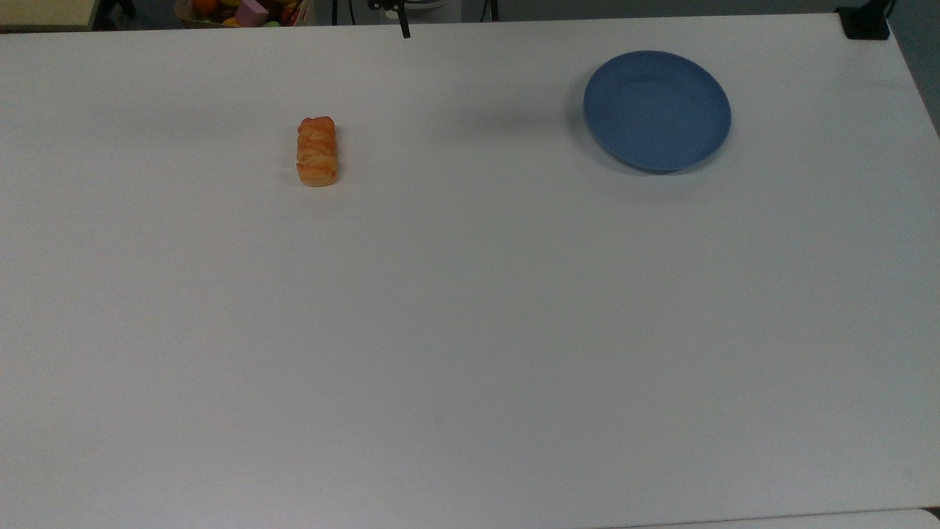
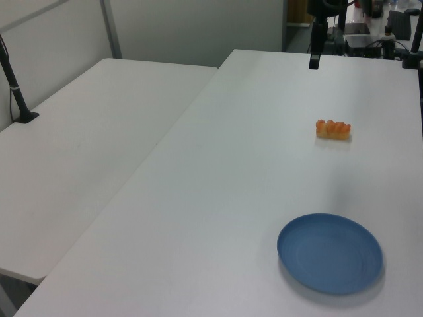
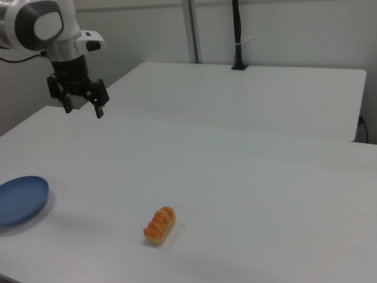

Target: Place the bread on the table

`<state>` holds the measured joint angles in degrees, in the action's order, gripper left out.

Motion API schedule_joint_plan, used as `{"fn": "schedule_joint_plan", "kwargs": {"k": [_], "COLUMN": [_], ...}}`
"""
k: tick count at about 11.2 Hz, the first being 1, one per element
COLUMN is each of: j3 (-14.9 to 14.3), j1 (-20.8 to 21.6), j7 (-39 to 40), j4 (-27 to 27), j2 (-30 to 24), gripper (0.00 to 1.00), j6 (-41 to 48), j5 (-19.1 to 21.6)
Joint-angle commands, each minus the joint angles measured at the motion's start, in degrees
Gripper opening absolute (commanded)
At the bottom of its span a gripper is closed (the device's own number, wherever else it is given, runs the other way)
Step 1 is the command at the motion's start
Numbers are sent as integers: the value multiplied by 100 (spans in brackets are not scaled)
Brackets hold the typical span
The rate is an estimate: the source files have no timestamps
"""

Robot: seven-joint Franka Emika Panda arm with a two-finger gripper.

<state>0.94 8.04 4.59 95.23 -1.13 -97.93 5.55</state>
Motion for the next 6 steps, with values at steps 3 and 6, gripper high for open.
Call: {"fn": "schedule_joint_plan", "kwargs": {"k": [3,6], "j3": [-76,-76], "j1": [49,49], "j7": [121,121], "j4": [119,119], "j2": [-54,-63], "gripper": [100,100], "j6": [-437,-411], "j5": [-1,-10]}}
